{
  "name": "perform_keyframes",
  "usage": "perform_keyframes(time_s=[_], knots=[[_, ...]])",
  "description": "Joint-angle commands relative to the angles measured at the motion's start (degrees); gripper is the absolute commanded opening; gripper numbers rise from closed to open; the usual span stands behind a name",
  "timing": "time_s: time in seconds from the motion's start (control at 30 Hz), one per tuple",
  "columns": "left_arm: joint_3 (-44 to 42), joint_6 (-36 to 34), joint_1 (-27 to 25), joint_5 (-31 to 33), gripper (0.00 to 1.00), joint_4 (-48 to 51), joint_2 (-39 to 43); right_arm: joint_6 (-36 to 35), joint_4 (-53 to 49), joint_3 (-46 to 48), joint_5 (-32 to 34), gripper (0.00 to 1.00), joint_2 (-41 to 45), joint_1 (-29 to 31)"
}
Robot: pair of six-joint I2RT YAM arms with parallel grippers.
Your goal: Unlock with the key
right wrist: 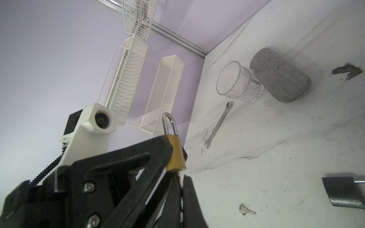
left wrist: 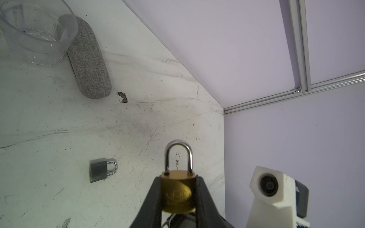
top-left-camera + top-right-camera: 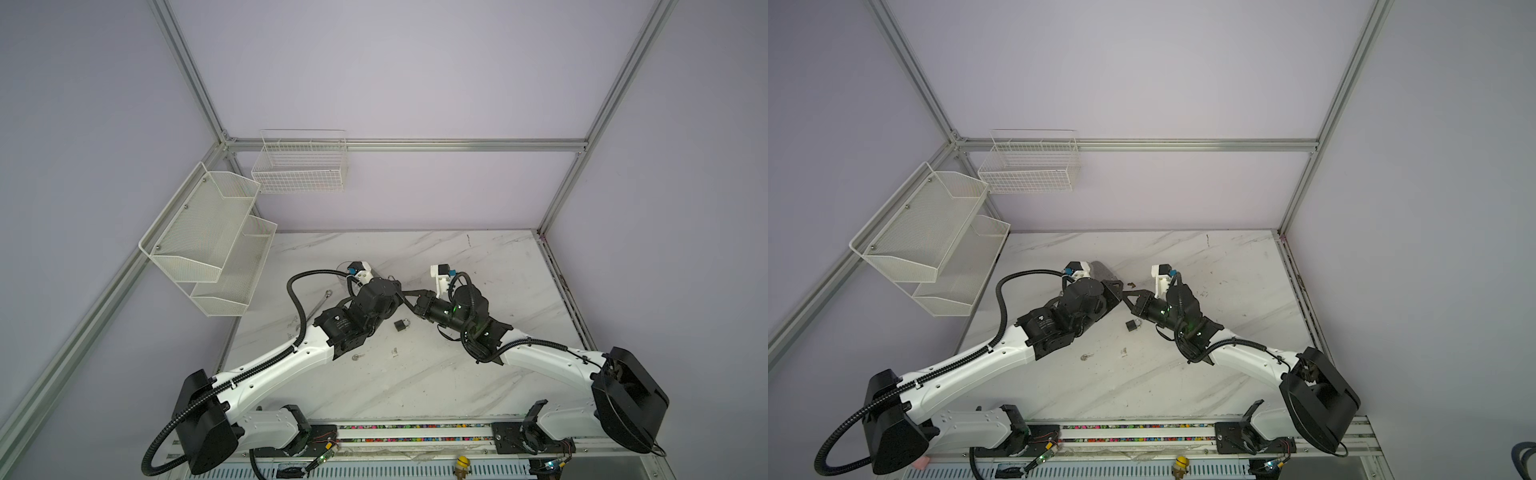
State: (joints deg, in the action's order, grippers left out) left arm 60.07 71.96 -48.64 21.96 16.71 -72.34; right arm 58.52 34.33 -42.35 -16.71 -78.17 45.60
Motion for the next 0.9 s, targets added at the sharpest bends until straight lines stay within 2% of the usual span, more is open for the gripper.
perform_keyframes(time_s=[0.0,0.1,0.27,0.63,0.73,0.83,0.87], knots=[[-2.2,1.4,-2.3,-12.9,0.00,-7.4,0.0,4.0,8.2,0.7,-2.9,0.00,0.9,0.8],[-2.7,2.2,-2.2,-13.8,0.00,-9.0,0.3,4.9,8.9,1.2,-2.8,0.00,0.9,0.8],[-2.2,1.5,-2.2,-13.3,0.00,-8.2,0.7,1.7,4.3,0.1,-0.8,0.00,1.9,0.8],[-1.5,-1.0,-2.2,-9.0,0.00,-5.5,3.7,-3.6,-2.9,-1.5,4.8,0.00,4.3,0.8],[-1.7,-2.5,-2.2,-7.4,0.00,-4.3,4.9,-7.9,-7.4,-3.9,6.4,0.00,4.0,0.8],[-2.9,-2.9,-2.3,-6.1,0.00,-4.1,6.2,-8.9,-8.4,-4.0,7.4,0.00,4.6,0.8],[-3.0,-3.4,-2.3,-5.5,0.00,-4.1,6.7,-9.1,-8.5,-4.0,7.8,0.04,5.1,0.7]])
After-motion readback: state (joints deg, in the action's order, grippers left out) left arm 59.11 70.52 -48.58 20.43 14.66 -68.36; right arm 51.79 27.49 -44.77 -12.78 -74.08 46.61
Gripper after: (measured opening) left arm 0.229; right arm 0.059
